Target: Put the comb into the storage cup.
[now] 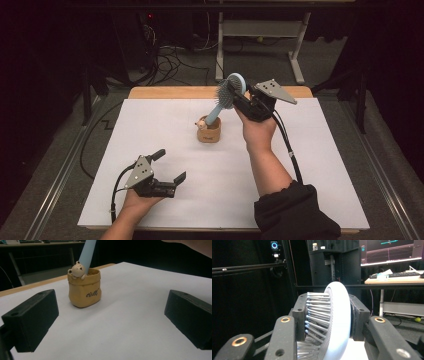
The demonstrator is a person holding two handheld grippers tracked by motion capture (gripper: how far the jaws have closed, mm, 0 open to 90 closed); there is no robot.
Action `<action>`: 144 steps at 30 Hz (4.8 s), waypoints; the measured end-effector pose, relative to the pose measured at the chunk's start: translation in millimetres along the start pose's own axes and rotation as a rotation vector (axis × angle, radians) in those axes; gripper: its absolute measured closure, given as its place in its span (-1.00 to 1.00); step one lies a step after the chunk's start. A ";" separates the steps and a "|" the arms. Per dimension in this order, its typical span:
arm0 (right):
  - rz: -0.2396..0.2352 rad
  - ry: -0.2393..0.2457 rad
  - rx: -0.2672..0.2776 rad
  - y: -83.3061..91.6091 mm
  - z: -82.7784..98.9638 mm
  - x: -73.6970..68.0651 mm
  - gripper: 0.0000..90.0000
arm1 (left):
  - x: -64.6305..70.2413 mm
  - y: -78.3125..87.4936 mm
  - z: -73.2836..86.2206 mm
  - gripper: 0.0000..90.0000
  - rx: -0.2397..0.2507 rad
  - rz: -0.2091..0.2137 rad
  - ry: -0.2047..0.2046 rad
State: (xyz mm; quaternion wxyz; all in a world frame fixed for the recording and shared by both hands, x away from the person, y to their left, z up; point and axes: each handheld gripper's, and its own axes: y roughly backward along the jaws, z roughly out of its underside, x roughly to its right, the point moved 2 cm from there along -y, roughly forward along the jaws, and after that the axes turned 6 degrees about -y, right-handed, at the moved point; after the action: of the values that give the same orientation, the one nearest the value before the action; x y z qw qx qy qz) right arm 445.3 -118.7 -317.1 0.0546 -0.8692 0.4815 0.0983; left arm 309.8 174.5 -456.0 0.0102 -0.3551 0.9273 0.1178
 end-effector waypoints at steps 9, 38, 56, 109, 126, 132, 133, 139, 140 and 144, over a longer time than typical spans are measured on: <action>-0.002 0.016 -0.023 -4.6 10.9 -1.7 0.31 | -0.2 0.5 -0.1 -1.00 -0.002 0.000 -0.001; -0.004 0.000 -0.078 -29.3 46.5 -6.3 0.30 | -0.6 0.1 0.5 -1.00 -0.003 0.003 0.002; 0.035 -0.026 -0.132 -27.1 43.7 6.7 0.11 | -0.2 -0.7 0.9 -1.00 -0.006 0.005 0.003; 0.089 -0.052 -0.238 -15.5 56.5 36.4 -0.43 | -0.6 -1.3 2.2 -1.00 -0.018 0.009 -0.001; 0.047 -0.011 -0.249 -9.4 49.0 35.8 -1.00 | -2.2 -2.6 3.8 -1.00 -0.045 0.000 0.006; 0.043 -0.005 -0.257 -1.3 41.8 36.0 -1.00 | -2.5 -2.3 3.4 -1.00 -0.042 -0.002 0.008; 0.043 -0.003 -0.248 1.0 39.9 35.6 -1.00 | -2.8 -2.2 3.4 -1.00 -0.041 -0.001 0.009; 0.040 0.016 -0.227 13.5 35.1 32.2 -1.00 | -5.7 -0.2 2.8 -1.00 -0.035 -0.012 0.012; 0.041 0.020 -0.225 15.2 35.1 32.1 -1.00 | -6.3 0.3 2.7 -1.00 -0.036 -0.012 0.013; 0.039 0.029 -0.226 24.3 37.2 33.6 -1.00 | -9.6 1.9 3.2 -1.00 -0.038 -0.019 0.022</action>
State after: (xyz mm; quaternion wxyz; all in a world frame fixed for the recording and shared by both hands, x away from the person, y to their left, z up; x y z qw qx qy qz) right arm 437.6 -152.3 -360.8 -0.0528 -0.8617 0.4847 0.1404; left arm 315.5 182.9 -457.8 -0.0054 -0.3654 0.9215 0.1314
